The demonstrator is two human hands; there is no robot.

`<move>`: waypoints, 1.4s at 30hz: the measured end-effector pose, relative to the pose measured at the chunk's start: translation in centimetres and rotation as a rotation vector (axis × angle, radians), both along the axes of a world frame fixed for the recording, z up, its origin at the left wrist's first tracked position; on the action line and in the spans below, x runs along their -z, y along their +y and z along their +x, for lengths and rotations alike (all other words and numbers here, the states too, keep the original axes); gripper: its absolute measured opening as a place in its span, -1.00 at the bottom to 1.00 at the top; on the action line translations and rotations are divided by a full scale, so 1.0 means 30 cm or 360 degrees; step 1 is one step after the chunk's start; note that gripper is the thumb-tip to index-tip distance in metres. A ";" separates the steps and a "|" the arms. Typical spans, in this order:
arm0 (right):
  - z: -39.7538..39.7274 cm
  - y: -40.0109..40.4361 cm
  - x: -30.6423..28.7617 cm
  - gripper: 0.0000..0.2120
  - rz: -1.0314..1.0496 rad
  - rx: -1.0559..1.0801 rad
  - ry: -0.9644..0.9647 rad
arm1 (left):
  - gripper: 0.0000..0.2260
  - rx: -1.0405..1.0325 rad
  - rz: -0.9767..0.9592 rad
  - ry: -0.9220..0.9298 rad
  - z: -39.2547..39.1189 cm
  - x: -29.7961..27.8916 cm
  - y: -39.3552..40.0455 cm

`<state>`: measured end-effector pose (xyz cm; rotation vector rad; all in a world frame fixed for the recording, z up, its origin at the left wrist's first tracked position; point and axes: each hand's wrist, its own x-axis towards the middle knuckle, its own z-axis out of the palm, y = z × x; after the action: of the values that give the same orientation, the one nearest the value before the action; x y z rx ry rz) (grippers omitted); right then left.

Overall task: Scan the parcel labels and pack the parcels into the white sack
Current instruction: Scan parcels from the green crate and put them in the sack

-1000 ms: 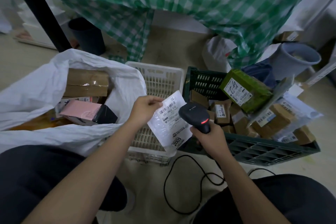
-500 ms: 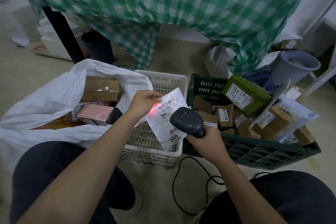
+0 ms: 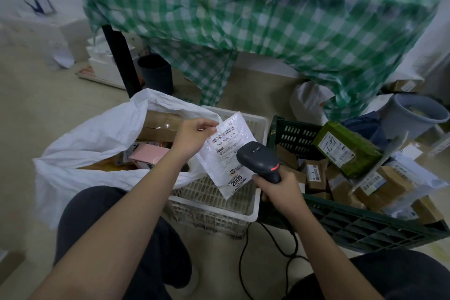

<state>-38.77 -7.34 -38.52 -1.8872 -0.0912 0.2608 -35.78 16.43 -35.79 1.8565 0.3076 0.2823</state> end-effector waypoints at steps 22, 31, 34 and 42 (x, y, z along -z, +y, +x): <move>0.184 0.324 0.062 -0.87 0.0090 0.0079 0.0194 | -0.77 0.0269 0.1306 0.0792 -0.005 0.190 0.404; 0.179 0.052 0.155 -0.84 0.0036 0.0372 0.0373 | -0.72 0.0284 0.0724 0.0340 0.007 0.129 0.153; 0.177 -0.089 0.181 -0.88 0.0062 0.0513 0.0427 | -0.75 0.0386 0.0494 0.0259 0.056 0.131 -0.008; 0.249 -0.434 0.238 -0.86 0.0118 0.0848 0.0462 | -0.73 0.0734 0.0308 0.0399 0.266 0.268 -0.482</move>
<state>-31.30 -20.35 -45.65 -1.7105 0.5831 0.1576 -27.79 1.97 -43.83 2.0955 0.0141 -0.2468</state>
